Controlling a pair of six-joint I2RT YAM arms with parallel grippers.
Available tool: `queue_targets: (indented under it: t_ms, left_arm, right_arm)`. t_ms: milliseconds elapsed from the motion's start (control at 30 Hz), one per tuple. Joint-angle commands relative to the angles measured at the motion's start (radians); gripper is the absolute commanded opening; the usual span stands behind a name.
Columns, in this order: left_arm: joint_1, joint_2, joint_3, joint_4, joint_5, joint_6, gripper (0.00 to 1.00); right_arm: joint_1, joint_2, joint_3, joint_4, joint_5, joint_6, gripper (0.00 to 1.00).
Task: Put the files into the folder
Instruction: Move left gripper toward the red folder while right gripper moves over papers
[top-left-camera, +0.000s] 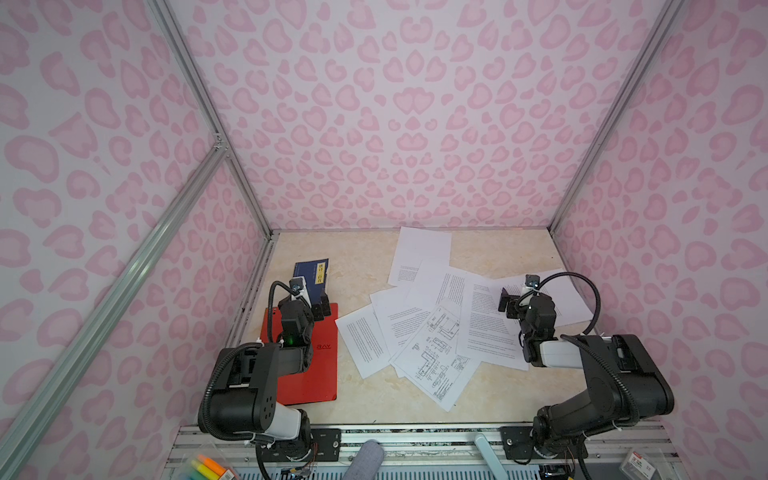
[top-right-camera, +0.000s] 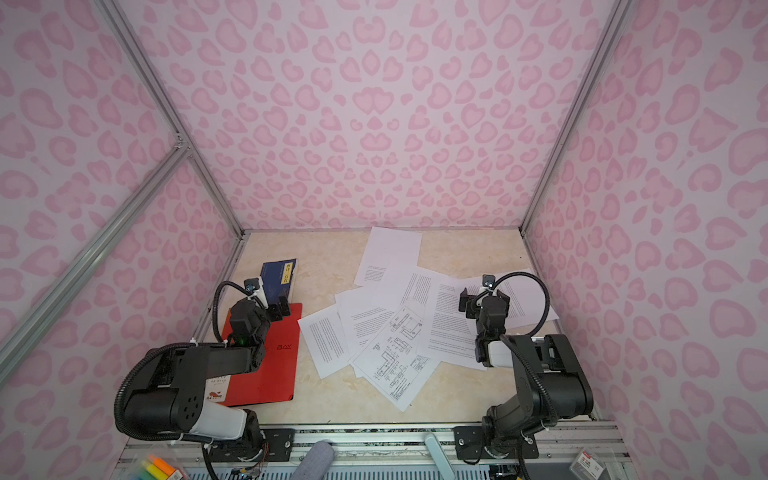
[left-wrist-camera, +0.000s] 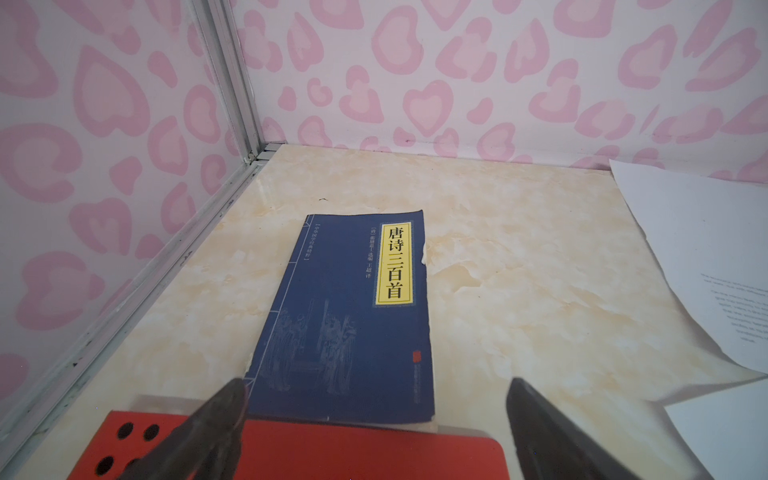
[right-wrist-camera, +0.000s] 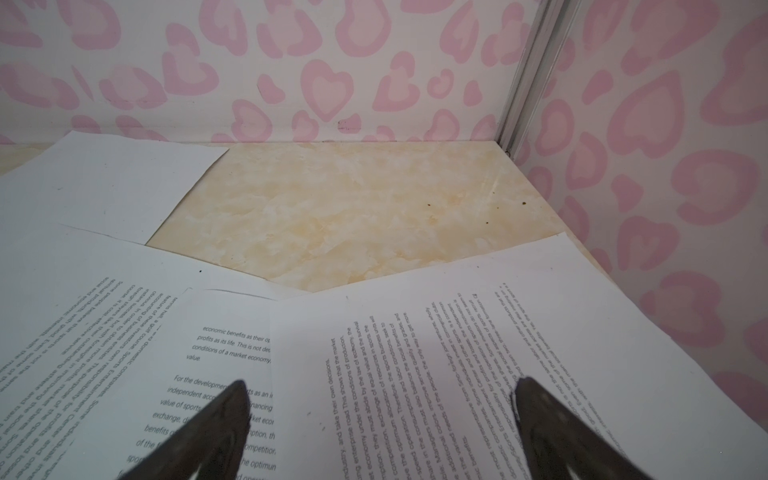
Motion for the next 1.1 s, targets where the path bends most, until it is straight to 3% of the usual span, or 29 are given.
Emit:
queue_targets:
  t_ms: [0, 733, 767, 833, 867, 933, 1033, 1067]
  left_arm:
    - [0.001, -0.002, 0.006, 0.016, 0.007, 0.006, 0.98]
    - [0.005, -0.011, -0.003, 0.032, 0.002, 0.001, 0.98]
    - [-0.002, -0.040, 0.028, -0.036, -0.059, -0.016, 0.98]
    - [-0.002, -0.113, 0.167, -0.349, -0.125, -0.037, 0.98]
    - [-0.003, -0.136, 0.231, -0.459, -0.131, -0.054, 0.98]
    - [-0.008, -0.189, 0.302, -0.620, -0.145, -0.160, 0.98]
    - [-0.008, -0.295, 0.391, -0.958, -0.209, -0.417, 0.98]
    - [-0.006, -0.327, 0.412, -1.066, -0.222, -0.468, 0.98]
  right_arm:
    - [0.001, 0.003, -0.001, 0.004, 0.006, -0.001, 1.00]
    - [-0.009, 0.001, 0.001, -0.001, 0.001, 0.011, 1.00]
    - [-0.009, -0.005, -0.003, 0.011, -0.003, 0.004, 1.00]
    - [0.023, -0.075, -0.016, -0.003, 0.070, -0.008, 1.00]
    - [0.058, -0.146, 0.032, -0.163, 0.180, -0.005, 1.00]
    - [0.089, -0.217, 0.143, -0.441, 0.288, 0.046, 1.00]
    - [0.093, -0.257, 0.273, -0.669, 0.260, 0.190, 1.00]
    - [0.088, -0.258, 0.304, -0.711, 0.195, 0.230, 1.00]
